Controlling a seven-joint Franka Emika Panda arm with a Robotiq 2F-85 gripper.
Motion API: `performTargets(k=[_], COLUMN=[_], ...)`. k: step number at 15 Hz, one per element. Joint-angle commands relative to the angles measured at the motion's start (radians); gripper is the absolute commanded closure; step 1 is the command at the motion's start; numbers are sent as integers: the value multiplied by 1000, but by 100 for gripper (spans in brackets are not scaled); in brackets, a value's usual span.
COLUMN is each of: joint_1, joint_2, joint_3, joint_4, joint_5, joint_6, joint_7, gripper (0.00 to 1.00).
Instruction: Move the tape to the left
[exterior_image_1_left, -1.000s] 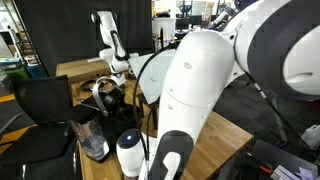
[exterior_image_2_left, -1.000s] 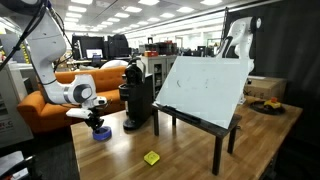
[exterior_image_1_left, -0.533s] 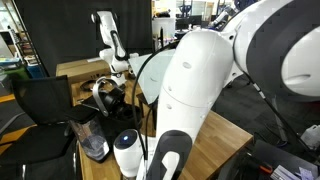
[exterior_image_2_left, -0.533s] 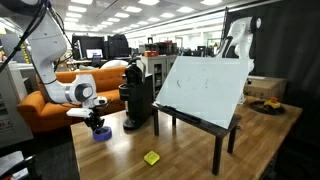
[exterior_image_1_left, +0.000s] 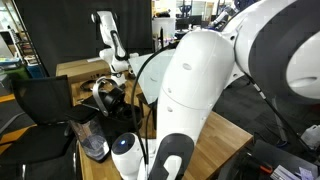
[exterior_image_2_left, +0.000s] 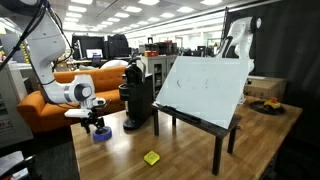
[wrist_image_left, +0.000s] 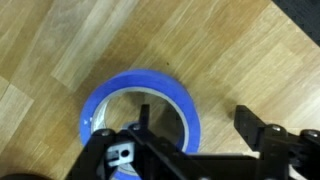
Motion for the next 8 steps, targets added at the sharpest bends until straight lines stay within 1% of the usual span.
performTargets(k=[1,8], joint_1=[13,14], joint_2=[-30,-104], joint_3=[-7,-22], joint_4=[-16,-62], joint_5=[-25,-45], joint_6=[-31,-50], joint_7=[23,30], gripper=[0,0])
